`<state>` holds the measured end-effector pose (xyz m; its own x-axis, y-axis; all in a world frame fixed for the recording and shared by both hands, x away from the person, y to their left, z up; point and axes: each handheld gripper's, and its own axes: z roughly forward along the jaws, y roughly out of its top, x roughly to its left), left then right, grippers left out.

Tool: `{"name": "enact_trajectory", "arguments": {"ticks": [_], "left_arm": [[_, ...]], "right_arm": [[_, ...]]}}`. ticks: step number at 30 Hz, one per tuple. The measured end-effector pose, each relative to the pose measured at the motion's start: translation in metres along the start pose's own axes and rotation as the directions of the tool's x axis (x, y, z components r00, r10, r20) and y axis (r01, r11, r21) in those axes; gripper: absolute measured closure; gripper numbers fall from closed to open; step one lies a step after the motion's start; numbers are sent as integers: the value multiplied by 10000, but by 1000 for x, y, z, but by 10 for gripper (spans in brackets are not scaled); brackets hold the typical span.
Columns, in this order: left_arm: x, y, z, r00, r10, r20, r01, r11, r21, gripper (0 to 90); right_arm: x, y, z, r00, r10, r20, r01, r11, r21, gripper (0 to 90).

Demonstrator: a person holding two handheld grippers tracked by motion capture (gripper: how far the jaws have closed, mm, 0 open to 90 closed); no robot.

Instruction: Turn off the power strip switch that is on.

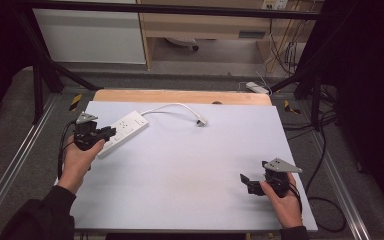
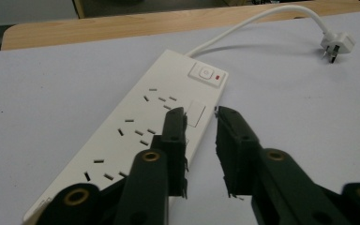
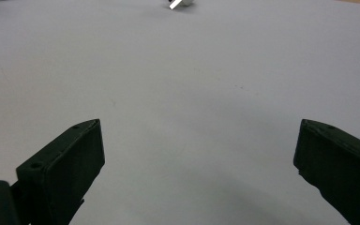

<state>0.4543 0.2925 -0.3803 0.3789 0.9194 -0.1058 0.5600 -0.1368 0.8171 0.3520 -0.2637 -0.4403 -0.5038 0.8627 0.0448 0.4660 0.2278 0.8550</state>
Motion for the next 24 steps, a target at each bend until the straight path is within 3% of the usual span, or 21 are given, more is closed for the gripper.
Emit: {"name": "enact_trajectory", "arguments": {"ticks": [10,24], "left_arm": [[2,-2,3,10000,-64,10,64,10000,-62,887],[1,-5,8,10000,-16,78,15,9999,132,900]], "right_arm": [[0,0,0,10000,20,70,-20,10000,15,26],[0,0,-1,10000,31,60,-30,10000,-15,26]]}}
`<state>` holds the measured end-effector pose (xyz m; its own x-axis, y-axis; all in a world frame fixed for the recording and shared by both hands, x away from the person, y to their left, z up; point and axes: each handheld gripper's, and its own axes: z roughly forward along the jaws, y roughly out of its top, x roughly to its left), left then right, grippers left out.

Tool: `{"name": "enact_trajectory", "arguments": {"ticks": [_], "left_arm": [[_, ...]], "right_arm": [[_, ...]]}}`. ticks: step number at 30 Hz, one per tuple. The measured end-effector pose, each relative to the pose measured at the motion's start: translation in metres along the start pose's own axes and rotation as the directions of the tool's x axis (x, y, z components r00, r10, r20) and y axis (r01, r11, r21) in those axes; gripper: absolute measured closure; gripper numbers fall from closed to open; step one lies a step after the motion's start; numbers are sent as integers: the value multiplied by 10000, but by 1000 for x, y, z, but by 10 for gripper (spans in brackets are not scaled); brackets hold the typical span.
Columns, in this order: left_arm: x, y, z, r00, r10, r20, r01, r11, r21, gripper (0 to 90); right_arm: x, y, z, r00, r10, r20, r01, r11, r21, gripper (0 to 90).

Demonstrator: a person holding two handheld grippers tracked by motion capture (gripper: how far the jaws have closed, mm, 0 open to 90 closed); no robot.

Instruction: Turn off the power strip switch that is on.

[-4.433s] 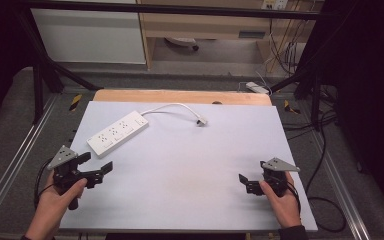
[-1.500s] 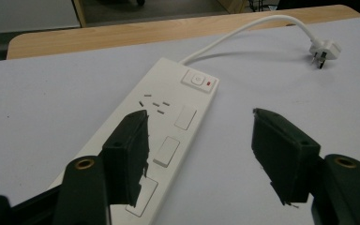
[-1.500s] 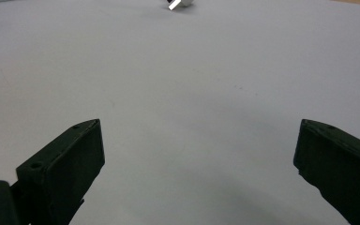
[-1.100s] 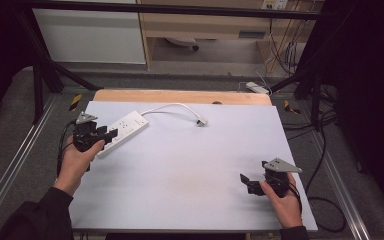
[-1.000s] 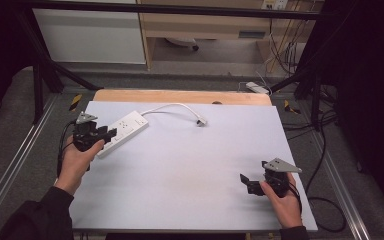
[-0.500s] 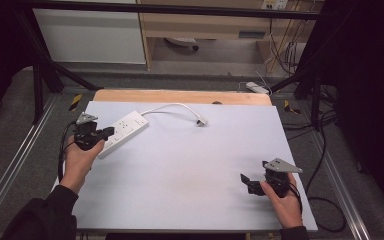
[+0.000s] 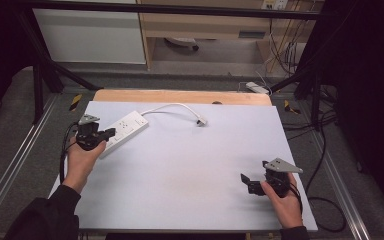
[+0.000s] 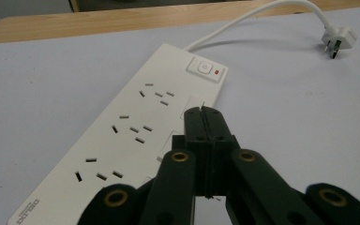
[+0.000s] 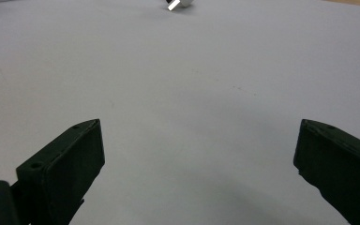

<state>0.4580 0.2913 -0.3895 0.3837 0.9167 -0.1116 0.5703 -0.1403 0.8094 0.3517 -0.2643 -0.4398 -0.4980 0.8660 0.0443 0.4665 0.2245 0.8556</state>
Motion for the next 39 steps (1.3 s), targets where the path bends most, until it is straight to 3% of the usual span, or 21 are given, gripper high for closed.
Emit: {"name": "enact_trajectory", "arguments": {"ticks": [19,39], "left_arm": [[2,-5,5,9999,109,9,-109,9996,276,900],[9,-12,24,9999,14,-131,-5,9975,706,900]], "right_arm": [[0,0,1,10000,-26,-36,26,10000,50,26],[0,0,1,10000,-12,-33,12,10000,21,26]]}}
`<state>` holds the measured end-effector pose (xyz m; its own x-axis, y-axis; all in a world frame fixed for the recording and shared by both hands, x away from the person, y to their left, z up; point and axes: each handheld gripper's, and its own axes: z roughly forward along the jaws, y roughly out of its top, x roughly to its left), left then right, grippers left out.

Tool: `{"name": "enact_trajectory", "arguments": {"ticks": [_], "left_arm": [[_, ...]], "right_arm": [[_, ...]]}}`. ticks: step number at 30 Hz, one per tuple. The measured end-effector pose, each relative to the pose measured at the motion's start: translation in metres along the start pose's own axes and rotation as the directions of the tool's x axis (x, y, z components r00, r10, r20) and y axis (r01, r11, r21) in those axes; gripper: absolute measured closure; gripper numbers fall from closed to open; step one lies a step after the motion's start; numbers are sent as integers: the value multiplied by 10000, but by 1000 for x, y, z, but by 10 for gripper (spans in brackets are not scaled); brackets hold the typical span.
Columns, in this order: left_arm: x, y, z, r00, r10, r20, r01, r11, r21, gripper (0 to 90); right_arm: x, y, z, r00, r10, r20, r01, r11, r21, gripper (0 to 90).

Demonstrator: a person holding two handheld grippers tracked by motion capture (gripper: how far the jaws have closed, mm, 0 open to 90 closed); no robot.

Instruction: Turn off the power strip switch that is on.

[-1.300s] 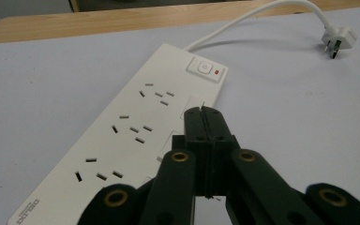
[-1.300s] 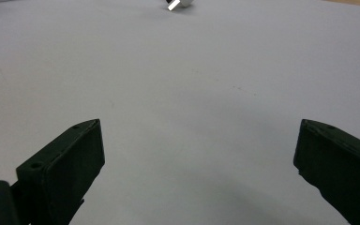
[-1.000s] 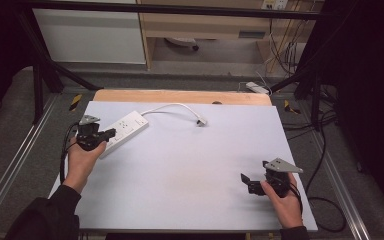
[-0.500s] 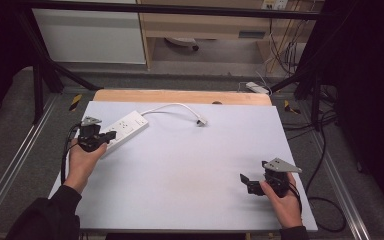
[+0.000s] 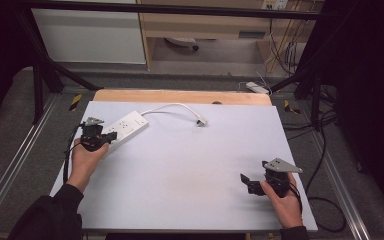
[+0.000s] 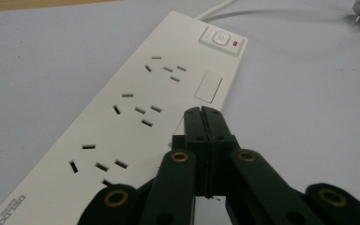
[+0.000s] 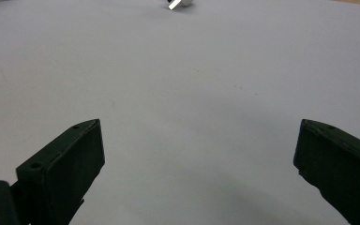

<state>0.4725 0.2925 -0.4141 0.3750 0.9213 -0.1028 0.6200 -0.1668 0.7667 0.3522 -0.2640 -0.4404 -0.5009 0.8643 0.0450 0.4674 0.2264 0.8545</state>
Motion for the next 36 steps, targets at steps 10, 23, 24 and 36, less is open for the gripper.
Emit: {"name": "enact_trajectory", "arguments": {"ticks": [10,23,24,36], "left_arm": [[2,-1,6,9998,27,-176,-26,10000,76,900],[3,-2,11,9997,33,-249,-29,9998,175,900],[3,-2,12,9997,31,-231,-26,9998,201,900],[4,-2,14,9996,30,-266,-24,9997,245,900]], "right_arm": [[0,0,0,10000,3,-34,-3,10000,-7,26],[-1,0,0,10000,3,-40,-4,10000,-41,26],[-1,0,0,10000,3,-40,-4,10000,-41,26],[-1,0,-1,10000,19,-56,-20,10000,-47,26]]}}
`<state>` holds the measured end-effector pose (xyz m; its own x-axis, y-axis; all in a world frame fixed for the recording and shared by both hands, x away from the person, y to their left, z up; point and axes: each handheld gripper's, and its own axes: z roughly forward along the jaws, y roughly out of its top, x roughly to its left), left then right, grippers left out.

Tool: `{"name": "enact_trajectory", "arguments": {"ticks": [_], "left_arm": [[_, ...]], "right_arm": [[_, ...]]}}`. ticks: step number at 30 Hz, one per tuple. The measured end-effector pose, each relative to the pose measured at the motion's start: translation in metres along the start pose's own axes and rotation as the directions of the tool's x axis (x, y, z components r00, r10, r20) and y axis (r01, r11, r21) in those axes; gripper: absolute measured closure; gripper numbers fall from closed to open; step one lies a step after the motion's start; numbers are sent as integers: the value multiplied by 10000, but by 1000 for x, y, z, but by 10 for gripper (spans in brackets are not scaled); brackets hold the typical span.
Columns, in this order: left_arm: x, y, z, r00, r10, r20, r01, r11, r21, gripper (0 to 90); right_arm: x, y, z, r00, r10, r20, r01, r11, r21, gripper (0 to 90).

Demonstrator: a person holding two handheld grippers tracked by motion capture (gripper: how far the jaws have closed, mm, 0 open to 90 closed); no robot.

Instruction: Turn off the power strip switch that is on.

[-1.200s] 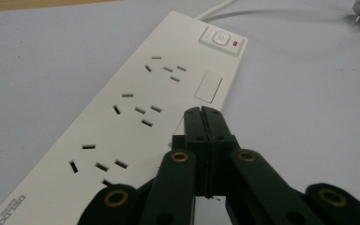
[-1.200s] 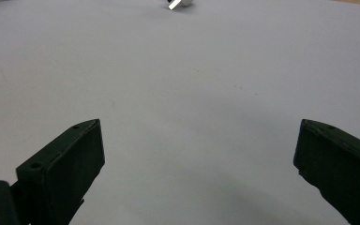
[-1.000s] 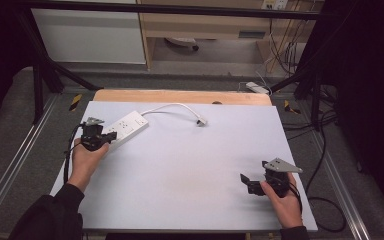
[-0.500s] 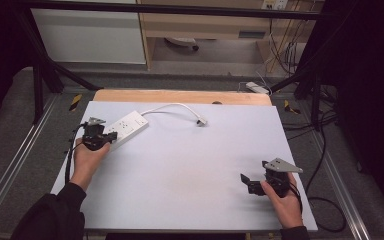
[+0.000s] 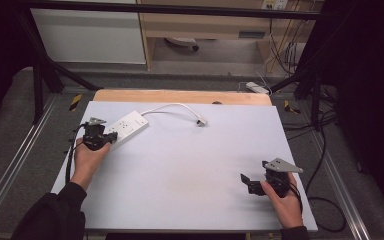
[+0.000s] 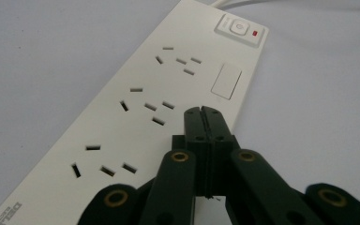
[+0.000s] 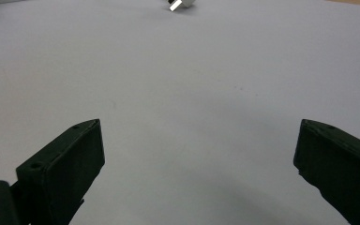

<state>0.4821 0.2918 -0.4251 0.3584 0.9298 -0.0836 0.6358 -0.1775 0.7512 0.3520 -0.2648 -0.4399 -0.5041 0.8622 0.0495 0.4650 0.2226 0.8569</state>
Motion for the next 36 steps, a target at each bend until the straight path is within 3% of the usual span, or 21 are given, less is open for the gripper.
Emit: {"name": "enact_trajectory", "arguments": {"ticks": [36], "left_arm": [[-2,-2,2,9999,146,-16,-147,9998,-158,900]], "right_arm": [[0,0,0,10000,-29,-38,29,10000,55,26]]}}
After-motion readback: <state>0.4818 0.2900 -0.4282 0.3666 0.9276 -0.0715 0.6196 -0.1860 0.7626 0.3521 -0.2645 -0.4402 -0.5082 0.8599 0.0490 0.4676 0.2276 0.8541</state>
